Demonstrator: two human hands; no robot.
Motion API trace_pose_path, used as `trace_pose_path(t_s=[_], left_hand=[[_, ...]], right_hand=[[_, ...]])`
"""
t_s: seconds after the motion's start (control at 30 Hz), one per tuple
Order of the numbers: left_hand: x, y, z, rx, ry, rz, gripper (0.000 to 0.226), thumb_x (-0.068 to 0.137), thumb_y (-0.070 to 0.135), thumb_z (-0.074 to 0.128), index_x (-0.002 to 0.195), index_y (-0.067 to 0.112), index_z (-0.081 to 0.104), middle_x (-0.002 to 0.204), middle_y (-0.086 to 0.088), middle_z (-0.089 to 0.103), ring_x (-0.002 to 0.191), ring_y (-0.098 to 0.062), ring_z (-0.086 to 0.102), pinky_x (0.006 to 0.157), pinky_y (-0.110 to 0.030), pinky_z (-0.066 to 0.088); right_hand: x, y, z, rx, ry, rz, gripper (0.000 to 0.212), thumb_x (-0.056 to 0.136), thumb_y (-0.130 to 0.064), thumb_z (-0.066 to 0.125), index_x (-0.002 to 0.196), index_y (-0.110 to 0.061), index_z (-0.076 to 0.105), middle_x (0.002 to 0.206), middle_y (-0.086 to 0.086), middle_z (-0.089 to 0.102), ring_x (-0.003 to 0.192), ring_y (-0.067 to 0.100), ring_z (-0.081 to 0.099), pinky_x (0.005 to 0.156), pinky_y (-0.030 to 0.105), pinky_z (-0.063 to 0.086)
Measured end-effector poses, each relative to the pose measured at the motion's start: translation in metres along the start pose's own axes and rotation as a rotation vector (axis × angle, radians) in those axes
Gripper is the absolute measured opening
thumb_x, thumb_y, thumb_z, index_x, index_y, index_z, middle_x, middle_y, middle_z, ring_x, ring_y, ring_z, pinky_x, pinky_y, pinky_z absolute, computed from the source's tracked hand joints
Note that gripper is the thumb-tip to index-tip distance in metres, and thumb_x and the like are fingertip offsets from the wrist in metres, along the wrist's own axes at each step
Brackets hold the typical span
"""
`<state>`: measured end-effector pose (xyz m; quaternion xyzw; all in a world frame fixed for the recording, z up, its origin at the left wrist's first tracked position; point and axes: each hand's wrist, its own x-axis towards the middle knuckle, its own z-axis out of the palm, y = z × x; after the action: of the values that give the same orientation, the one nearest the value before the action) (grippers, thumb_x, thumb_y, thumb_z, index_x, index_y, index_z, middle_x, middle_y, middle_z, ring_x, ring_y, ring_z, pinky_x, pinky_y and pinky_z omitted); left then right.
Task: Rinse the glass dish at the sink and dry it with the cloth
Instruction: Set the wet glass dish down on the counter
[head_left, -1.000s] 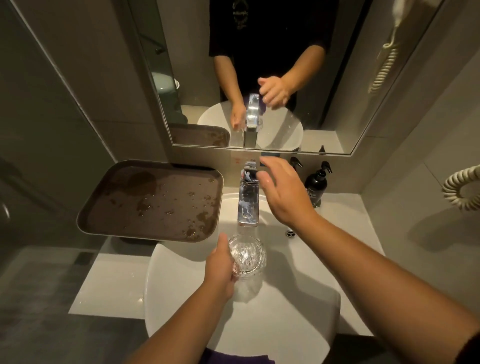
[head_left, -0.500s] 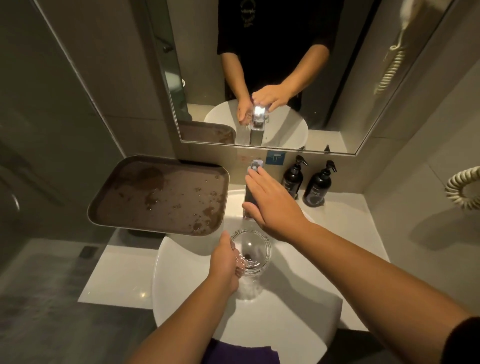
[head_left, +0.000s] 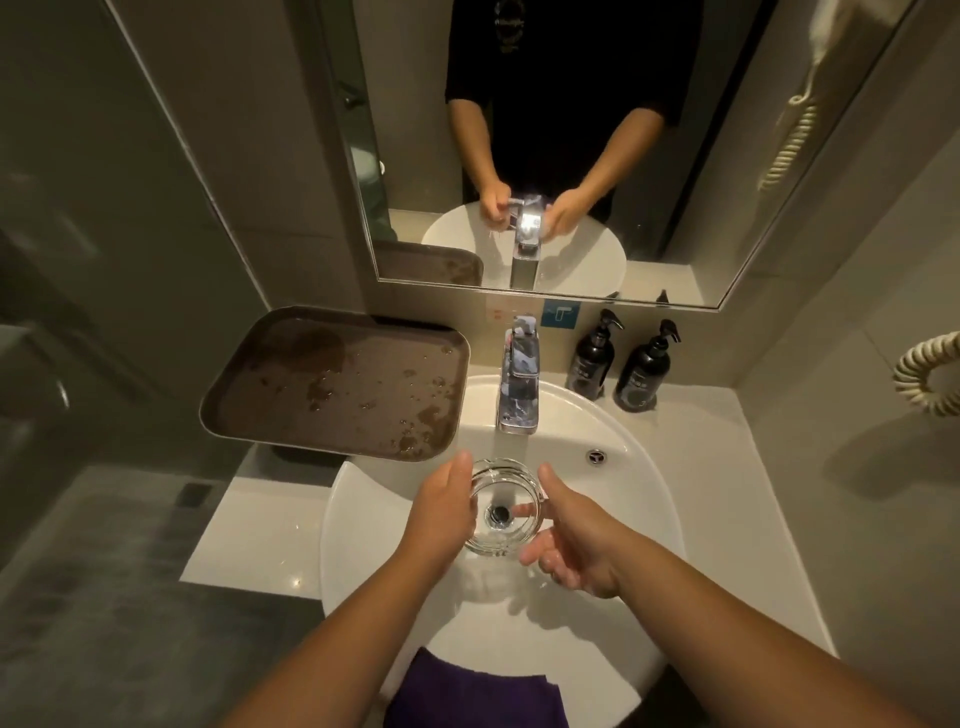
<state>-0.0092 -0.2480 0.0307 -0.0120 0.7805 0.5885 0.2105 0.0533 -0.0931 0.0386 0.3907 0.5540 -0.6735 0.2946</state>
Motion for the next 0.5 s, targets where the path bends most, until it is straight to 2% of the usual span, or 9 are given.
trace_pose_path(t_s=[0.07, 0.13, 0.2, 0.27, 0.3, 0.33, 0.43, 0.5], left_hand=[[-0.009, 0.0, -0.012, 0.278, -0.04, 0.214, 0.039, 0.103, 0.034, 0.032, 0.073, 0.018, 0.051, 0.067, 0.003, 0.049, 0.06, -0.01, 0.044, 0.057, -0.022, 0.036], [-0.018, -0.004, -0.026, 0.6, -0.025, 0.52, 0.034, 0.102, 0.026, 0.034, 0.082, 0.013, 0.059, 0.072, 0.001, 0.054, 0.062, -0.013, 0.049, 0.053, -0.016, 0.033], [-0.026, -0.009, -0.041, 0.844, -0.05, 0.77, 0.032, 0.095, 0.021, 0.04, 0.074, 0.012, 0.062, 0.066, -0.004, 0.059, 0.054, -0.02, 0.054, 0.045, -0.024, 0.04], [-0.035, -0.013, -0.054, 0.876, 0.031, 0.878, 0.04, 0.096, 0.029, 0.034, 0.067, 0.013, 0.058, 0.064, -0.004, 0.057, 0.054, -0.016, 0.049, 0.045, -0.026, 0.039], [-0.043, -0.012, -0.06, 0.827, 0.084, 0.85, 0.044, 0.097, 0.036, 0.029, 0.071, 0.015, 0.057, 0.07, -0.003, 0.058, 0.062, -0.012, 0.048, 0.052, -0.023, 0.039], [-0.05, -0.009, -0.065, 0.712, 0.162, 0.739, 0.043, 0.097, 0.042, 0.025, 0.078, 0.019, 0.057, 0.082, -0.001, 0.057, 0.07, -0.01, 0.049, 0.059, -0.02, 0.041], [-0.058, -0.008, -0.083, 0.229, 0.302, 0.201, 0.025, 0.1, 0.043, 0.032, 0.115, 0.029, 0.048, 0.117, 0.009, 0.046, 0.095, -0.009, 0.057, 0.065, -0.009, 0.045], [-0.056, -0.012, -0.101, 0.117, 0.319, 0.011, 0.03, 0.101, 0.039, 0.034, 0.125, 0.025, 0.045, 0.121, 0.006, 0.051, 0.1, -0.012, 0.058, 0.071, -0.016, 0.045]], right_hand=[[-0.002, -0.002, 0.004, 0.012, -0.097, 0.034, 0.081, 0.085, -0.082, 0.031, 0.113, -0.013, 0.066, 0.084, 0.015, 0.072, 0.048, 0.013, 0.05, 0.036, 0.018, 0.037], [-0.006, -0.002, 0.011, 0.038, -0.201, 0.037, 0.073, 0.088, -0.076, 0.038, 0.107, -0.011, 0.067, 0.089, 0.016, 0.07, 0.052, 0.014, 0.053, 0.038, 0.018, 0.039], [-0.01, -0.002, 0.024, 0.045, -0.269, 0.011, 0.051, 0.095, -0.059, 0.047, 0.104, -0.011, 0.064, 0.083, 0.012, 0.067, 0.051, 0.012, 0.049, 0.04, 0.018, 0.036], [-0.012, -0.002, 0.041, 0.046, -0.253, -0.065, 0.027, 0.097, -0.033, 0.054, 0.1, -0.008, 0.063, 0.068, 0.005, 0.057, 0.047, 0.009, 0.039, 0.041, 0.017, 0.028], [-0.011, -0.002, 0.051, 0.033, -0.236, -0.125, 0.02, 0.096, -0.023, 0.054, 0.1, -0.006, 0.064, 0.064, 0.003, 0.052, 0.047, 0.008, 0.034, 0.041, 0.018, 0.024], [-0.01, -0.003, 0.062, 0.009, -0.213, -0.187, 0.019, 0.096, -0.016, 0.052, 0.102, -0.004, 0.065, 0.062, 0.002, 0.05, 0.047, 0.009, 0.033, 0.041, 0.018, 0.022], [-0.008, -0.007, 0.1, -0.101, -0.079, -0.36, 0.026, 0.093, -0.006, 0.045, 0.113, 0.0, 0.06, 0.061, 0.005, 0.051, 0.045, 0.012, 0.039, 0.04, 0.022, 0.028], [-0.006, -0.011, 0.126, -0.218, 0.022, -0.473, 0.025, 0.094, -0.006, 0.043, 0.115, -0.008, 0.057, 0.066, 0.006, 0.054, 0.049, 0.014, 0.045, 0.043, 0.025, 0.035]])
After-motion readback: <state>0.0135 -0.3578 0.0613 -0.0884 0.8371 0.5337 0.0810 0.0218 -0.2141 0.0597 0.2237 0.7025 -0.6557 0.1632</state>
